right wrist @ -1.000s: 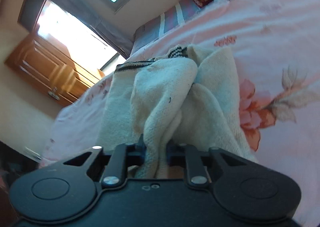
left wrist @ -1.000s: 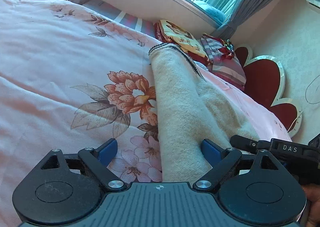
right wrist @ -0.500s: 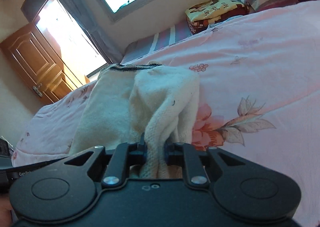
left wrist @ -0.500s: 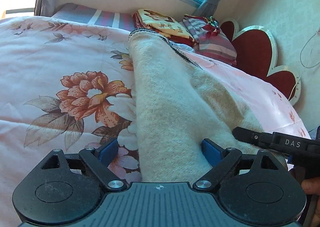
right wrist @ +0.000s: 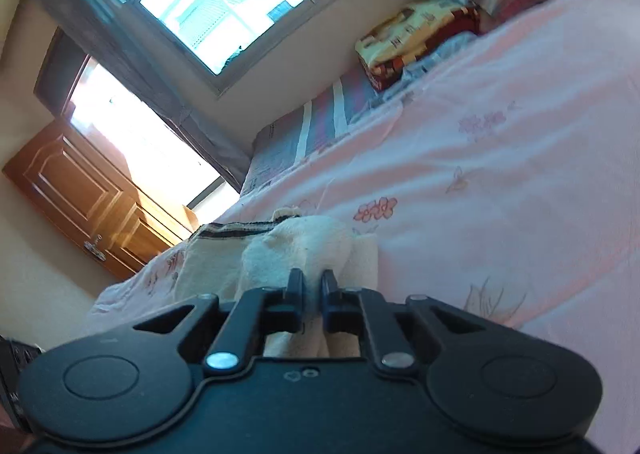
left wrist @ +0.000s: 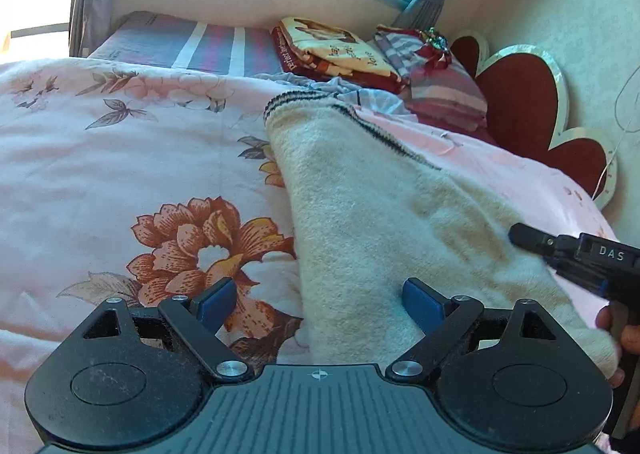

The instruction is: Fold small clothes

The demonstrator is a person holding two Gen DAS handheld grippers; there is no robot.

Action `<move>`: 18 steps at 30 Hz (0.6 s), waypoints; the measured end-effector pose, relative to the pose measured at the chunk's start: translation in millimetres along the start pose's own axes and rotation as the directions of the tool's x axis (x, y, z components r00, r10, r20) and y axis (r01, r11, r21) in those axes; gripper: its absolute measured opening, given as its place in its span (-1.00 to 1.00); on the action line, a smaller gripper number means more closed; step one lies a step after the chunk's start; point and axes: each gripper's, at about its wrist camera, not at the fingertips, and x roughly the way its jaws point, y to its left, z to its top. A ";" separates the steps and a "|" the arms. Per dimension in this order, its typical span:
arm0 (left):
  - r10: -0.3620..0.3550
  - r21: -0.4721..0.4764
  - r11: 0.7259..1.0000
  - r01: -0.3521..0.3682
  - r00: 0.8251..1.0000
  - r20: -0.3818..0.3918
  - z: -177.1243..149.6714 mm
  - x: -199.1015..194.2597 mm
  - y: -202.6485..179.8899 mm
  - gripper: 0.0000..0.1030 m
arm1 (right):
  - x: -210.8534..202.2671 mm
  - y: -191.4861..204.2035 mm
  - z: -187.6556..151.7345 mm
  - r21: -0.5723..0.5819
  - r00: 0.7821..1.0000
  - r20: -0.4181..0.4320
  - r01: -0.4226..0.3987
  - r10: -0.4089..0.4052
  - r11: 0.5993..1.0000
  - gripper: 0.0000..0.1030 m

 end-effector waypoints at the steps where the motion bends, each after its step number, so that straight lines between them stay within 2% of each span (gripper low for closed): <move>1: -0.002 0.002 1.000 0.002 1.000 0.000 -2.4 3.2 0.6 0.75 | 3.8 5.2 -4.4 -0.064 0.998 -0.015 0.053 -0.054 0.997 -0.82; 3: -0.006 -0.005 1.000 0.006 1.000 0.007 -5.2 5.2 0.9 0.80 | 12.1 3.5 -14.3 -0.098 0.992 -0.056 0.111 -0.117 0.989 -0.82; 5: 0.011 0.009 1.000 -0.012 1.000 0.023 -6.0 -1.0 -3.4 0.80 | 6.4 4.7 -16.3 -0.090 0.992 -0.047 0.111 -0.116 0.990 -0.79; 7: 0.019 0.039 0.999 -0.022 0.997 0.081 -10.1 -18.1 -10.5 0.80 | -12.1 11.6 -13.4 -0.096 0.992 0.003 0.125 -0.125 0.988 -0.56; 10: -0.028 0.106 0.994 0.008 0.982 0.188 -28.8 -54.5 -26.7 0.79 | -51.0 29.4 -18.4 -0.153 0.994 0.086 0.077 -0.064 0.985 -0.58; 13: -0.114 0.220 0.974 0.056 0.957 0.265 -54.7 -82.5 -45.9 0.79 | -84.4 53.1 -39.4 -0.279 0.995 0.096 0.014 0.013 0.960 -0.62; 15: -0.184 0.305 0.948 0.095 0.943 0.279 -68.0 -91.9 -59.1 0.79 | -95.4 66.1 -56.7 -0.362 0.997 0.066 -0.021 0.048 0.932 -0.65; 18: -0.210 0.357 0.926 0.123 0.953 0.217 -76.6 -87.6 -73.6 0.80 | -95.1 75.6 -77.9 -0.458 1.000 0.018 -0.010 0.020 0.889 -0.66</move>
